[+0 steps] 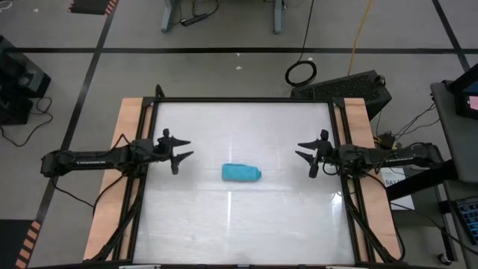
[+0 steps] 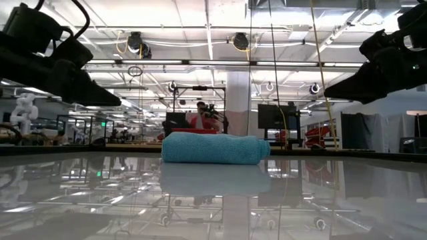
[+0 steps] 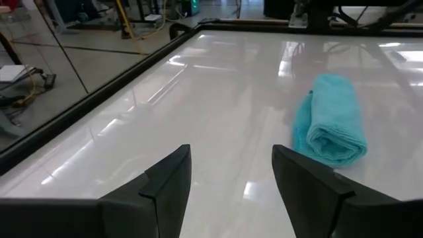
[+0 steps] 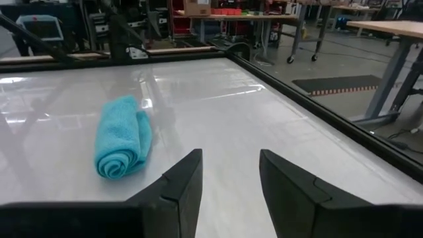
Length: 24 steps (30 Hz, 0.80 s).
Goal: Roll towel into tight, uniform cylinder
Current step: Return to Home Position
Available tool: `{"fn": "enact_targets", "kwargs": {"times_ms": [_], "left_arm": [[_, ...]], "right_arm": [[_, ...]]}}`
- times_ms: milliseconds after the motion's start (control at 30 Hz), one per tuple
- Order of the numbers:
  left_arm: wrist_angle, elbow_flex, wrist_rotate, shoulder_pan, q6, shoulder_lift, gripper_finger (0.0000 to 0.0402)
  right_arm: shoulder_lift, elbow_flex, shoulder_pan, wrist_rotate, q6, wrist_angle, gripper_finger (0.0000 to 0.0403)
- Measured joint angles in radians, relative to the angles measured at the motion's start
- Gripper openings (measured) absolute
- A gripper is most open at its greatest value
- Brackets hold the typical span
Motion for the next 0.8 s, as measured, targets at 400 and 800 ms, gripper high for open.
{"fn": "enact_targets", "kwargs": {"times_ms": [400,800], "left_arm": [[0.002,0.0,0.009,0.0,0.0,0.0,0.0216],[0.061,0.0,0.07,0.0,-0.025,0.0,0.0216]], "right_arm": [[0.0,0.0,0.0,0.001,-0.007,0.008,0.0141],[0.0,0.0,0.0,0.001,-0.008,0.008,0.0141]]}}
